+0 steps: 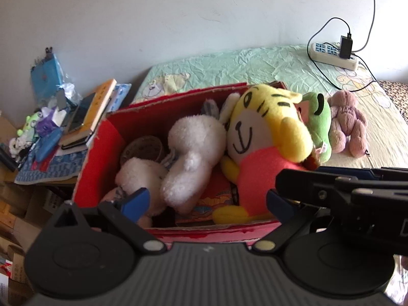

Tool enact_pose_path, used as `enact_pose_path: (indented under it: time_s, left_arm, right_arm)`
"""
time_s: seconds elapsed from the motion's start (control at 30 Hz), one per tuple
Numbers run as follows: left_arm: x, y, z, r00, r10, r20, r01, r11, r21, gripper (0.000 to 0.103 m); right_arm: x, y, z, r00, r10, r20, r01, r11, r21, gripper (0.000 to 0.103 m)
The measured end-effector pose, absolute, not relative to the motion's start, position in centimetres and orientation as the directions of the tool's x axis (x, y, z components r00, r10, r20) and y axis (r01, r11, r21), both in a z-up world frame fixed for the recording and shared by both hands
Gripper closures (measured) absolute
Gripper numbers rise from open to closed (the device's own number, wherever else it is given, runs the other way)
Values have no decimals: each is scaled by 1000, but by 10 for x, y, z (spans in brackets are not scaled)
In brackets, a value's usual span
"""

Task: Organize objects
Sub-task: 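Withdraw the right tool and move it toward the pink teddy bear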

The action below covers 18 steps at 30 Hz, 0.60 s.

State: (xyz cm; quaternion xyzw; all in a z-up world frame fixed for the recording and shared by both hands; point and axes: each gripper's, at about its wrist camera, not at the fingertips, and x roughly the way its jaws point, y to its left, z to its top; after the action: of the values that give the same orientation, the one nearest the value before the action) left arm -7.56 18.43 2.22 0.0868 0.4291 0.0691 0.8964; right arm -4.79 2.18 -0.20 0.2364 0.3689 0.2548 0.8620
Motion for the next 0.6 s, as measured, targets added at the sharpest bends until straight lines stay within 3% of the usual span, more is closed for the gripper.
enact_pose_path:
  time_s: [0.37, 0.6]
  left_arm:
    - [-87, 127, 48, 663, 292, -689, -117, 950, 290, 4]
    - [-84, 90, 46, 663, 279, -695, -87, 950, 299, 4]
  right_arm:
    - [-56, -35, 11, 613, 645, -456, -318, 730, 605, 50]
    - [-63, -68, 9, 631, 631, -451, -297, 734, 610, 50]
